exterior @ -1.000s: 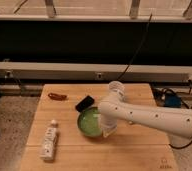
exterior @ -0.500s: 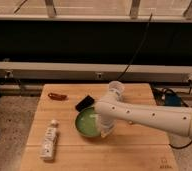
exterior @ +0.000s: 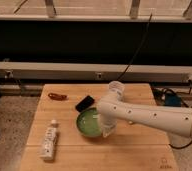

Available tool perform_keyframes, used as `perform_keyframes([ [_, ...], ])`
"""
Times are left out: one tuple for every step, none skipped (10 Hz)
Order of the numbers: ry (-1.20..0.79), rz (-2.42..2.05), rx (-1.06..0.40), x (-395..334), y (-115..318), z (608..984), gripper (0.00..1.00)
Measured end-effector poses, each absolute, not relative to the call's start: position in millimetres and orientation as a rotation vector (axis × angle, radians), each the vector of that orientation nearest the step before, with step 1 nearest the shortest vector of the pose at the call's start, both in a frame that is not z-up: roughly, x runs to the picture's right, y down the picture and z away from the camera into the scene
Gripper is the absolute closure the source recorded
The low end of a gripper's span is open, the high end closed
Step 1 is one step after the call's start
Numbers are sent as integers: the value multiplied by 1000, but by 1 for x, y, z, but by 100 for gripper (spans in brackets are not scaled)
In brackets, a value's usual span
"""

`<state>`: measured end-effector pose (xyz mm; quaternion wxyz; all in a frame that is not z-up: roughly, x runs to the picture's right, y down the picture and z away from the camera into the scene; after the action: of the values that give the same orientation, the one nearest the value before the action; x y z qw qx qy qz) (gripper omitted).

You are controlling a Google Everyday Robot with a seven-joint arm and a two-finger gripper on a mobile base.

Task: Drag the ceramic bowl in a circle

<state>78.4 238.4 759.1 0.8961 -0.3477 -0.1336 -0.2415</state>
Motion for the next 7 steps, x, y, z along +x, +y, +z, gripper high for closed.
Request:
perform_keyframes([
  [-263, -480, -723, 96, 239, 756, 99],
  [-249, -460, -727, 110, 243, 750, 99],
  [-241, -449, -733, 118, 248, 743, 99],
  [-240, -443, -736, 120, 254, 737, 99],
  [-243, -439, -737, 119, 263, 727, 99],
  [-243, -432, -746, 122, 273, 717, 99],
  [-242, -428, -758, 124, 283, 708, 99],
])
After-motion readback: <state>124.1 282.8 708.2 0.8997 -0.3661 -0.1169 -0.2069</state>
